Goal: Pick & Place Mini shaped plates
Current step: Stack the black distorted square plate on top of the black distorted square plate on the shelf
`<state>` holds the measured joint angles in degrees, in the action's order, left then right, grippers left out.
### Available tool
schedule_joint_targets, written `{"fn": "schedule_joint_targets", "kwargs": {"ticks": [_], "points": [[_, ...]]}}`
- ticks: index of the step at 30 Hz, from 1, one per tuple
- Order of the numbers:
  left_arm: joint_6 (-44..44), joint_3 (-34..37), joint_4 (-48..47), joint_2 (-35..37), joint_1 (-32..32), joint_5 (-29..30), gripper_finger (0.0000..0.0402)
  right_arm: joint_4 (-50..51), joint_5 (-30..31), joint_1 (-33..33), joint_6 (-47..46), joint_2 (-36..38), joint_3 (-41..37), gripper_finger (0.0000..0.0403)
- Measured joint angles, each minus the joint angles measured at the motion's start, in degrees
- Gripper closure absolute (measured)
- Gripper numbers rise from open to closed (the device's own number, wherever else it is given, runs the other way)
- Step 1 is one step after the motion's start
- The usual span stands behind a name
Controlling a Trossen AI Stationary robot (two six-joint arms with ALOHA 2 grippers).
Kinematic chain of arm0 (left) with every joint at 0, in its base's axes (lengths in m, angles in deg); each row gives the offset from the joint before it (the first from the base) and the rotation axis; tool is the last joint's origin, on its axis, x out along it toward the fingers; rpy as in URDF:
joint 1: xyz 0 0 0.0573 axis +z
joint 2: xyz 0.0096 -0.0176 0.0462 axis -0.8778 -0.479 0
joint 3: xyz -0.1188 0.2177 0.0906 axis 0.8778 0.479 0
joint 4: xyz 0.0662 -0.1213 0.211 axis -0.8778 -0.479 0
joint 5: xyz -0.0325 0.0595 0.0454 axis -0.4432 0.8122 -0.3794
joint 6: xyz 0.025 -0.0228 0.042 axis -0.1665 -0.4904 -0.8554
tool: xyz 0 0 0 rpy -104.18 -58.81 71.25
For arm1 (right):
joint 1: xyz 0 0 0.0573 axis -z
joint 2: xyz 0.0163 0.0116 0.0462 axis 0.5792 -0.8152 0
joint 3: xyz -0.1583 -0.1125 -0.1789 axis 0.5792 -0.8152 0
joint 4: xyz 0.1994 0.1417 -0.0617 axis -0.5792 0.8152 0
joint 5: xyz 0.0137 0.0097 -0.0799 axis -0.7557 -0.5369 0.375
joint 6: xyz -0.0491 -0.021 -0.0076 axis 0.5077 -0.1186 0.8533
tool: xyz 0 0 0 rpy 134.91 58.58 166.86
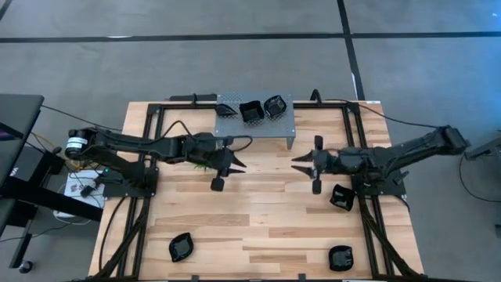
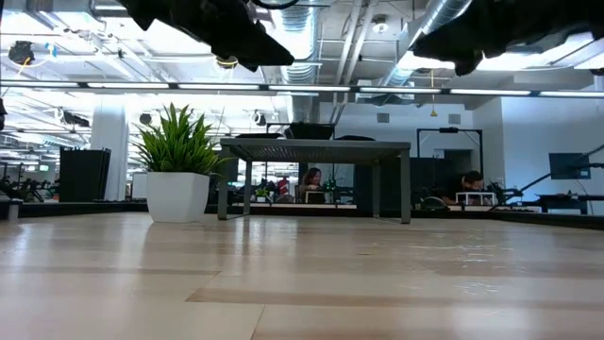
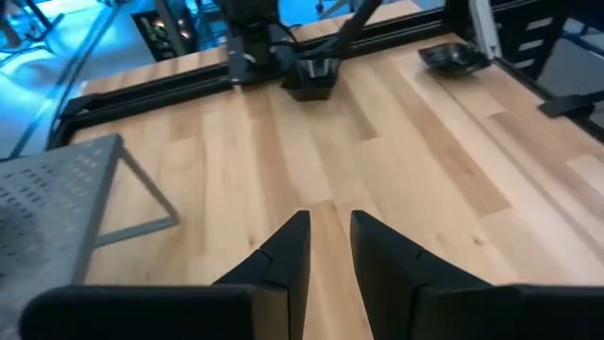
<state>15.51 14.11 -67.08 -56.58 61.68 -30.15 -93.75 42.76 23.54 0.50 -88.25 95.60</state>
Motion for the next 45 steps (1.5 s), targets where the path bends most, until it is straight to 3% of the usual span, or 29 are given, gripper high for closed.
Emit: {"fn": "schedule_joint_targets", "kwargs": {"ticks": [5,8,12,16,21,30,36,39,43,45], "points": [[0.1,0.0,-0.4,0.0,-1.0,0.0,0.0321,5.8,7.0,-5.8,-1.7,-9.0,6.3,0.0310],[0.1,0.0,-0.4,0.0,-0.9,0.0,0.0321,9.7,7.5,-7.4,-2.3,-15.0,11.8,0.0310],[-0.1,0.0,-0.4,0.0,0.1,0.0,0.0321,27.6,7.1,-9.0,-10.7,-21.7,22.6,0.0310],[-0.2,0.0,-0.4,0.0,1.3,0.0,0.0321,49.7,3.1,-9.7,-21.4,-27.8,34.1,0.0310],[0.8,0.0,-0.4,0.0,3.0,0.0,0.0321,64.6,-5.3,-9.7,-34.3,-34.4,42.7,0.0310],[2.0,0.0,-0.8,0.0,4.6,0.1,0.0321,81.0,-23.6,-11.0,-49.6,-44.0,43.5,0.0310],[3.1,0.0,-0.9,0.0,4.6,0.1,0.0321,91.0,-24.9,-12.5,-47.9,-48.2,43.5,0.0310],[3.1,0.0,-0.9,0.0,4.6,0.1,0.0321,92.4,-25.0,-12.7,-42.3,-47.8,43.0,0.0310],[3.1,0.0,-0.9,0.0,4.6,0.1,0.0321,96.4,-25.3,-12.4,-44.9,-41.6,40.6,0.0310],[3.1,0.0,-0.9,0.0,4.6,0.1,0.0321,95.6,-21.3,-12.7,-48.9,-36.6,38.0,0.0310]]}}
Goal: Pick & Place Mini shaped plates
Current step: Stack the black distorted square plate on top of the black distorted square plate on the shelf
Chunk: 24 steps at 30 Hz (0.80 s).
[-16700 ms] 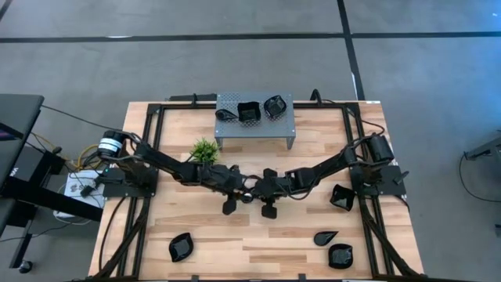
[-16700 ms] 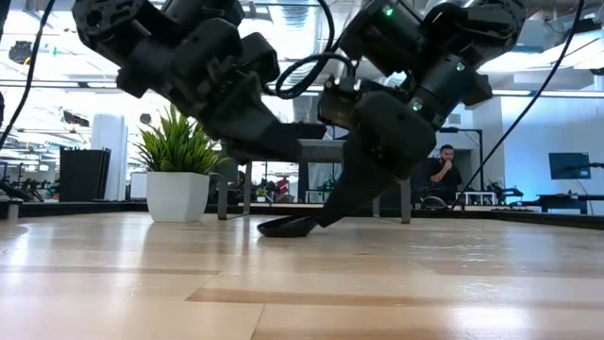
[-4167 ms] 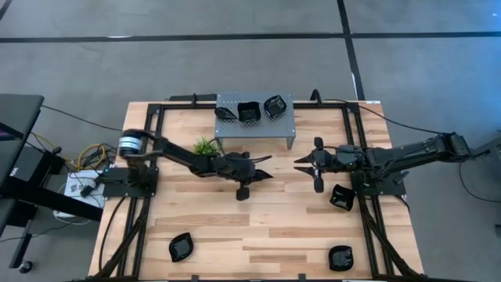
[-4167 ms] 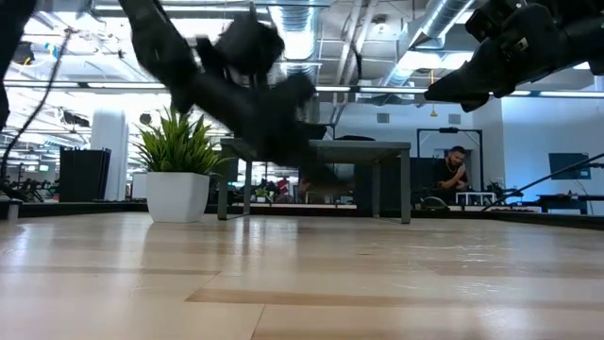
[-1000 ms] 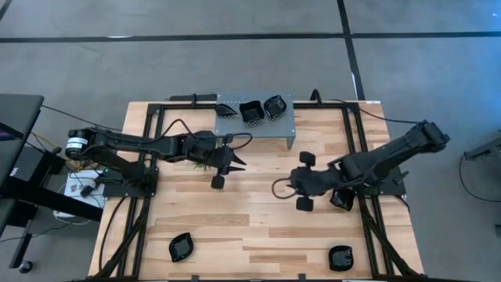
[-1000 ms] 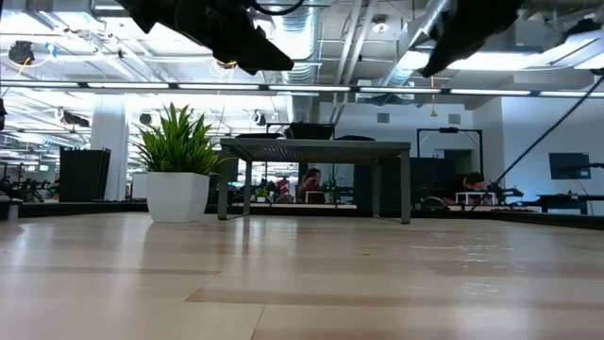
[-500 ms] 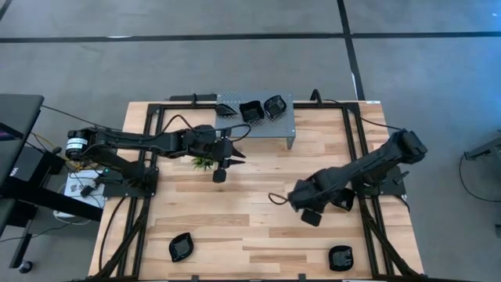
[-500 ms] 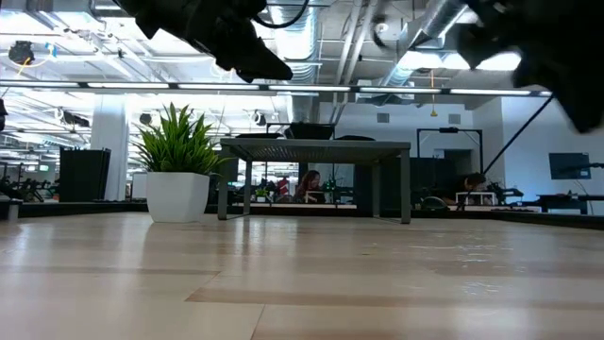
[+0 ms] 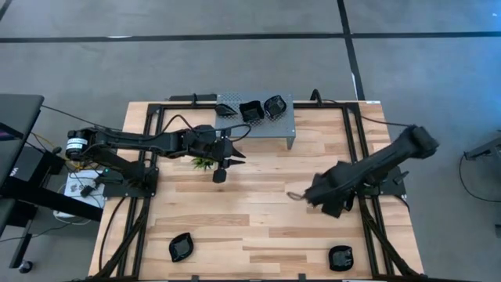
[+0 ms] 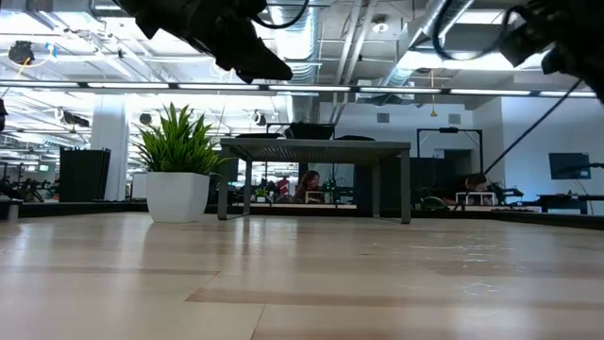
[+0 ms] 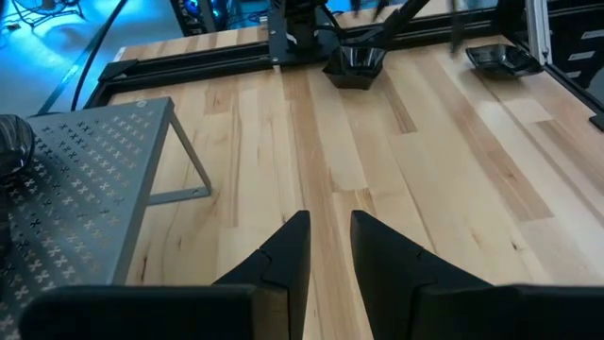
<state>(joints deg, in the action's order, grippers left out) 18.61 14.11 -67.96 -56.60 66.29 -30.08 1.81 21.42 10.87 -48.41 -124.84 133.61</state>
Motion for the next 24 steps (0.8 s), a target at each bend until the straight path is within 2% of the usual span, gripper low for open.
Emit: {"fn": "schedule_joint_targets", "kwargs": {"ticks": [2,5,9,15,24], "points": [[0.0,0.0,0.0,0.0,0.0,0.0,0.0321,-3.3,2.2,-0.8,-4.2,5.4,-3.6,0.0310],[0.0,0.0,0.0,0.0,0.0,0.0,0.0321,-8.7,0.4,-2.2,-12.0,11.5,-9.2,0.0310],[0.0,0.0,0.0,0.0,0.0,0.1,0.0321,-11.8,2.0,-4.3,-16.5,15.0,-14.2,0.0310],[0.0,0.0,0.0,0.0,0.0,0.7,0.0321,-16.6,0.7,-5.1,-16.7,13.4,-15.8,0.0290],[0.0,0.0,0.0,0.0,0.0,0.8,0.0321,-21.5,-0.9,-5.1,-17.5,5.3,-15.8,0.0195]]}}
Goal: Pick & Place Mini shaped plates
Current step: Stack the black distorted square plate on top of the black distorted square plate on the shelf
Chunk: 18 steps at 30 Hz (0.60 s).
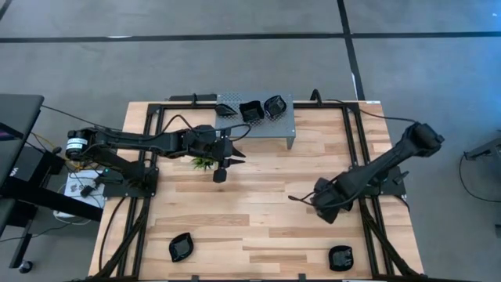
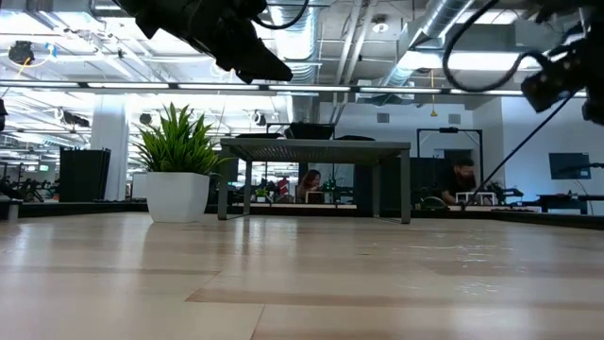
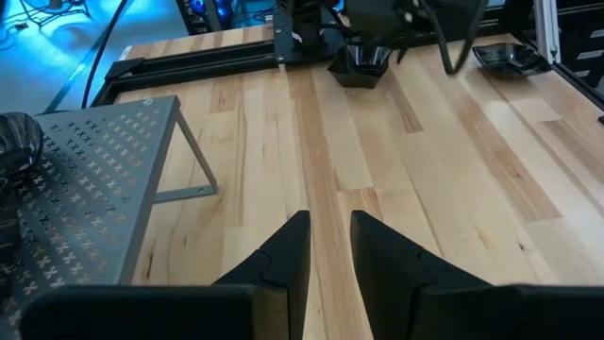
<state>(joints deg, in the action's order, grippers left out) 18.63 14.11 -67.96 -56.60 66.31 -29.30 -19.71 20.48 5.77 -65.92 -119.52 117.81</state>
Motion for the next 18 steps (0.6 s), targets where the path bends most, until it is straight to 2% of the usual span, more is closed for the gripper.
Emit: {"fn": "schedule_joint_targets", "kwargs": {"ticks": [4,10,14,18], "points": [[0.0,0.0,0.0,0.0,0.0,0.0,0.0321,-1.2,-2.2,0.0,2.2,-5.0,0.0,0.0174],[0.0,0.0,0.0,0.0,0.0,0.0,0.0321,-3.2,-6.1,0.0,5.5,-11.4,0.0,0.0181],[0.0,0.0,0.0,0.0,0.0,0.0,0.0321,-3.3,-6.3,0.1,8.1,-14.5,0.0,0.0206],[0.0,0.0,0.0,0.0,0.0,0.0,0.0321,-4.4,-8.1,0.1,8.7,-16.1,0.0,0.0268]]}}
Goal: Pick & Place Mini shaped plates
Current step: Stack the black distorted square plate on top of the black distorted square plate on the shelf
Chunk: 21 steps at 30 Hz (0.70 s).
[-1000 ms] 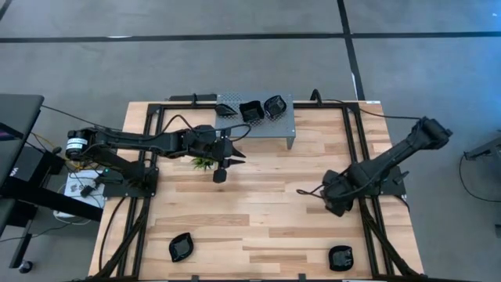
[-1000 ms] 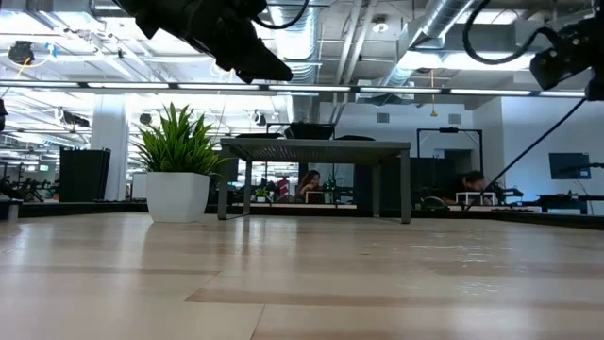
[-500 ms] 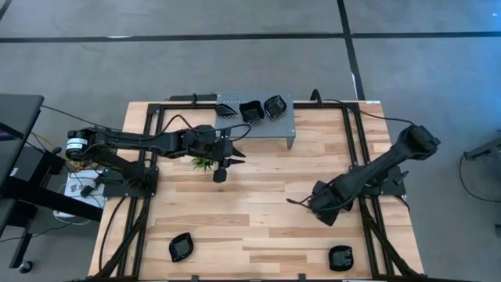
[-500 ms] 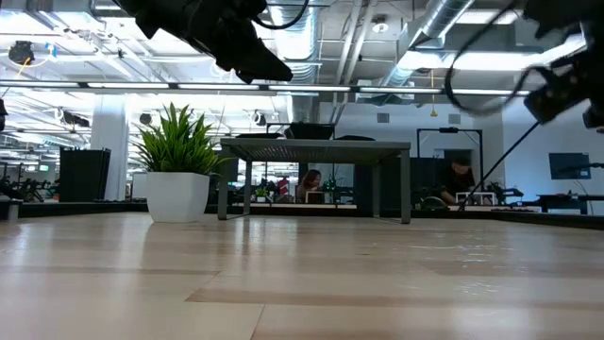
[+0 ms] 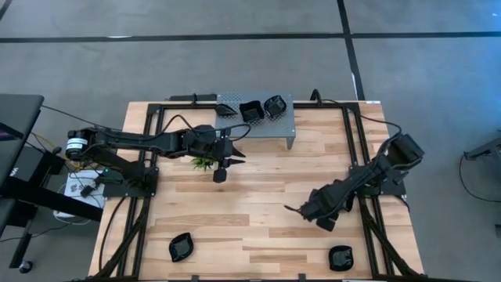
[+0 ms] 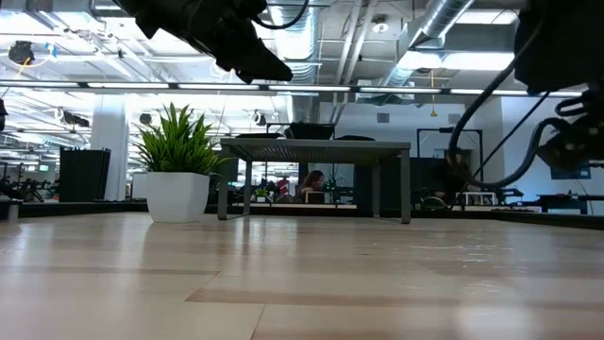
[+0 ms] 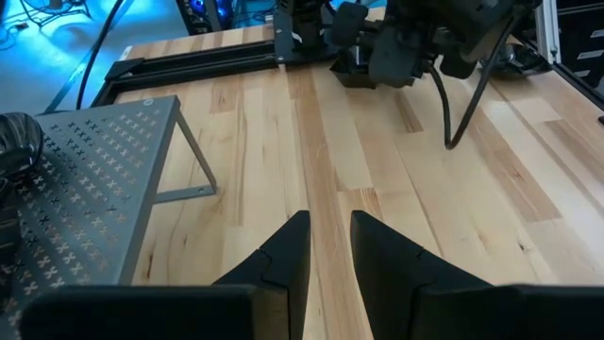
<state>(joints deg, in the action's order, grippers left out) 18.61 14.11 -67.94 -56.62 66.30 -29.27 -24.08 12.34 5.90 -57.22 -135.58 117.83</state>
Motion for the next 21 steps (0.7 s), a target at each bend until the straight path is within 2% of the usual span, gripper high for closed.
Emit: {"fn": "schedule_joint_targets", "kwargs": {"ticks": [5,12,15,18,21], "points": [[0.0,0.0,0.0,0.0,0.0,0.0,0.0321,-2.7,-1.5,0.2,3.7,0.2,0.0,0.0383],[-0.2,0.0,0.0,0.0,0.0,0.0,0.0321,-3.5,-0.2,0.5,6.0,2.9,5.3,0.0394],[-0.3,0.0,0.0,0.0,-0.1,-2.1,0.0321,-3.5,5.9,0.4,10.3,3.3,9.8,0.0398],[-0.1,0.0,0.0,0.1,-0.4,-5.3,0.0321,-3.7,15.3,0.9,15.4,3.3,14.3,0.0397],[2.1,0.0,-0.1,1.2,-1.8,-6.1,0.0321,-4.8,24.0,2.3,21.7,3.3,18.3,0.0400]]}}
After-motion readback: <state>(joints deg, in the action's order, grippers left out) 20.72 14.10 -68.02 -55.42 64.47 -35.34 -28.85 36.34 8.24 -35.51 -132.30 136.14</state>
